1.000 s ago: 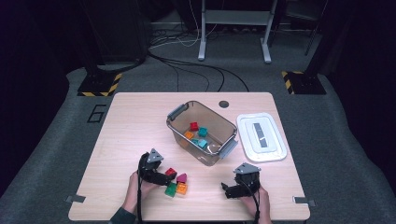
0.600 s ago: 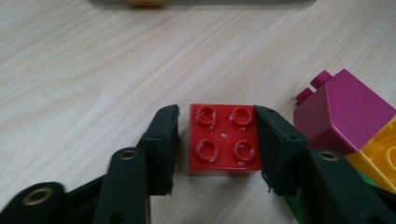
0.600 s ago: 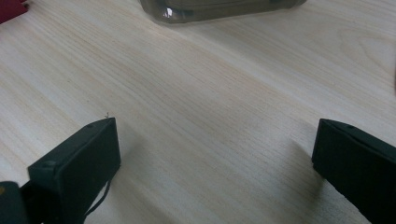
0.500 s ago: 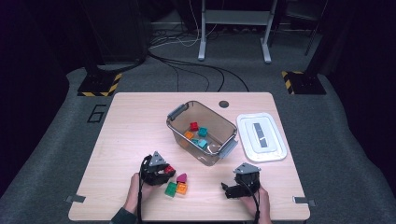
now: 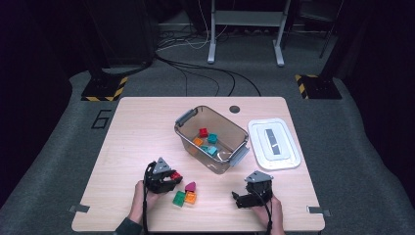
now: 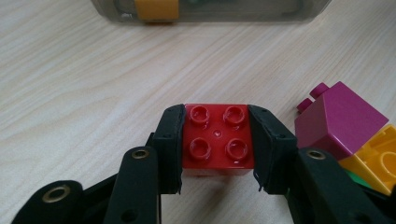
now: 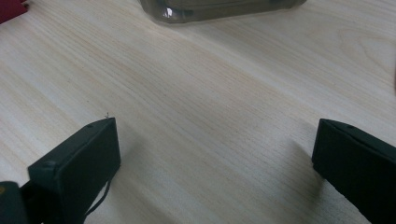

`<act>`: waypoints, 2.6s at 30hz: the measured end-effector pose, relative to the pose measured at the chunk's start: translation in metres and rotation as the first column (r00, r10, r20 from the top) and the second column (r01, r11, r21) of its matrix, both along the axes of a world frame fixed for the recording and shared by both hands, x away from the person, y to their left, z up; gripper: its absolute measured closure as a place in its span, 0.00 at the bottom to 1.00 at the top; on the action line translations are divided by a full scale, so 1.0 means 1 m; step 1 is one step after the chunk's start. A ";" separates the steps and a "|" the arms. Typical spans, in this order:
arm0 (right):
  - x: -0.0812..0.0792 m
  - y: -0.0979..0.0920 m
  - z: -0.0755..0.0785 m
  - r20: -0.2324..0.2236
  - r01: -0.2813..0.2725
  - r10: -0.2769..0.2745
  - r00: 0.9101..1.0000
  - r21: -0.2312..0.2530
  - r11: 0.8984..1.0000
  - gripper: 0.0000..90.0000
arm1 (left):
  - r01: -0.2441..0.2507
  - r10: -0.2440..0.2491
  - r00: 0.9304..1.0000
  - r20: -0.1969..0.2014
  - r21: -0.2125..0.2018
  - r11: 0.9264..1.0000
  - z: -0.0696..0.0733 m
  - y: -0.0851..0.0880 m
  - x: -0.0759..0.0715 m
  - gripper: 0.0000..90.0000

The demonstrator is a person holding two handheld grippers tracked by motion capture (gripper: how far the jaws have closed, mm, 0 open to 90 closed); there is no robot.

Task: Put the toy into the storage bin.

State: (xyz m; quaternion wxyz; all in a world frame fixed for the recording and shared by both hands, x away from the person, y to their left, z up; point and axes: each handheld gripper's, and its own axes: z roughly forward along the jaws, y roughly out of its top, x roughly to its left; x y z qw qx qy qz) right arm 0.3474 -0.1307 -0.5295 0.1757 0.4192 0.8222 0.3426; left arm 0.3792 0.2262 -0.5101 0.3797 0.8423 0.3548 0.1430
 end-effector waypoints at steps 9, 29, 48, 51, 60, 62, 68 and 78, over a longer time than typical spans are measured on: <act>0.000 0.000 0.000 0.000 0.001 -0.001 1.000 0.000 1.000 0.00 | -0.004 0.004 1.000 0.011 0.001 1.000 0.009 0.001 0.001 0.66; 0.000 0.000 0.000 0.000 0.001 -0.001 1.000 0.001 1.000 0.00 | -0.005 0.003 0.997 0.078 0.020 1.000 0.044 0.000 0.011 0.66; 0.000 0.000 0.000 0.000 0.001 -0.001 1.000 0.001 1.000 0.00 | -0.005 0.003 0.991 0.137 0.015 1.000 0.072 -0.009 0.029 0.66; 0.000 0.000 0.000 0.000 0.001 -0.001 1.000 0.001 1.000 0.00 | -0.007 0.005 0.991 0.135 0.017 1.000 0.075 -0.009 0.032 0.66; 0.000 0.000 0.000 0.000 0.001 -0.001 1.000 0.001 1.000 0.00 | -0.009 0.007 0.987 0.158 0.013 1.000 0.087 -0.008 0.042 0.66; 0.000 0.000 0.000 0.003 -0.003 0.003 1.000 -0.001 1.000 0.00 | -0.015 0.012 0.987 0.159 0.012 1.000 0.091 -0.007 0.044 0.66; 0.000 0.000 0.000 0.000 0.001 -0.001 1.000 0.001 1.000 0.00 | -0.011 0.010 0.985 0.171 0.004 1.000 0.100 -0.008 0.049 0.66; 0.000 0.000 0.000 0.000 0.000 0.000 1.000 0.000 1.000 0.00 | -0.003 0.002 0.981 0.196 0.003 1.000 0.116 -0.012 0.058 0.66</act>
